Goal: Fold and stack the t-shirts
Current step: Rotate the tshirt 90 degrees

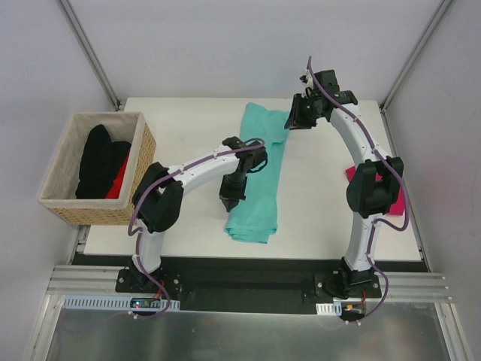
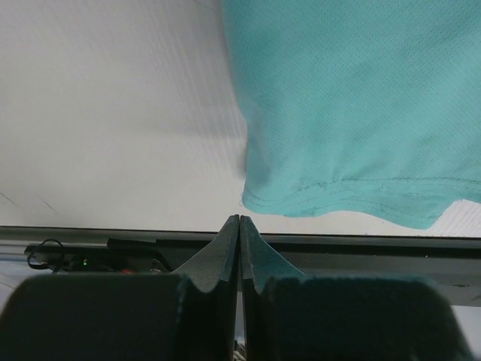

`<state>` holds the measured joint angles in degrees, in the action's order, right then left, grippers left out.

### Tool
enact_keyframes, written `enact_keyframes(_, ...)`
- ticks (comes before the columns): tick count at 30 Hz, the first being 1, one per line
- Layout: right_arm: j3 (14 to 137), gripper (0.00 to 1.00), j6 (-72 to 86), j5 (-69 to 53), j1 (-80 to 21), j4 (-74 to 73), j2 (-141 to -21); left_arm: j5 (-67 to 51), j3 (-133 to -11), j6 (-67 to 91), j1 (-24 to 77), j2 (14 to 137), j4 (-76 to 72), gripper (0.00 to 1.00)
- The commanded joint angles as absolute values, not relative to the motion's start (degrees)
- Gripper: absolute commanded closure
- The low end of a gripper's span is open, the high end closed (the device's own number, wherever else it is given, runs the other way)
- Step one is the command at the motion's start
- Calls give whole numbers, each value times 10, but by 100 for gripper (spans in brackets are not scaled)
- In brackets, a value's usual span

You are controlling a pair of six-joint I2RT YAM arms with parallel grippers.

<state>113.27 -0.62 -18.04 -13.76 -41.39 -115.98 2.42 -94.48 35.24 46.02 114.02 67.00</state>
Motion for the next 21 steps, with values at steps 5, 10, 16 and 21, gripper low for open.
enact_keyframes(5,1161,72,-4,-187,-134,-419,-1159,-21,-931,371,486,1154,656,100)
enact_keyframes(10,1159,72,-3,-190,-132,-419,-1156,-35,-917,376,497,1164,644,100)
enact_keyframes(16,1158,72,-3,-192,-132,-420,-1151,-40,-905,376,497,1167,631,100)
enact_keyframes(21,1158,72,-4,-191,-133,-425,-1138,-52,-904,369,497,1179,621,100)
